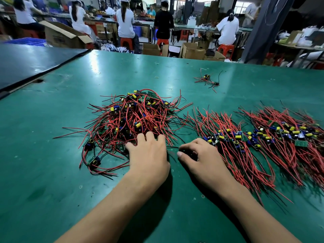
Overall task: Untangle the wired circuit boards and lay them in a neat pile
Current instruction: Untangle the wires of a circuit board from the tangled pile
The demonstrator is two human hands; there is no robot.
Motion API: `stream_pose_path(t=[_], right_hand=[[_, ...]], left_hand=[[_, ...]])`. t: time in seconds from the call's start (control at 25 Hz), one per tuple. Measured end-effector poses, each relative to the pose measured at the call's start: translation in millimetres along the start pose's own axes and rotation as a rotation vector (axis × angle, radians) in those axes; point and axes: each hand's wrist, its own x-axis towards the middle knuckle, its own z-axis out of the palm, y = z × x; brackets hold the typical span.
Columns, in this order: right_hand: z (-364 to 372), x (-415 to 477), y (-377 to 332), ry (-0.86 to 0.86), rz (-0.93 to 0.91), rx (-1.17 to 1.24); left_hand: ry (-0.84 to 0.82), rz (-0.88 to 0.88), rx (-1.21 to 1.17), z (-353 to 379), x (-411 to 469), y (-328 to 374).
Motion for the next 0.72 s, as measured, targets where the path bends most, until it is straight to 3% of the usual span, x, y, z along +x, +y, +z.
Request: stream_pose_path(t=[0.28,0.48,0.72], right_hand=[[-1,0,-1,-0.007,-0.013,0.034],[-1,-1,-5,-0.067,-0.030,0.004],[-7,4,2,0.222,0.012,0.068]], left_hand=[[0.233,0.347,-0.629,13,5,1],[0.441,0.546,-0.749,15,7,-2],[0.626,0.567,-0.796,14,5,2]])
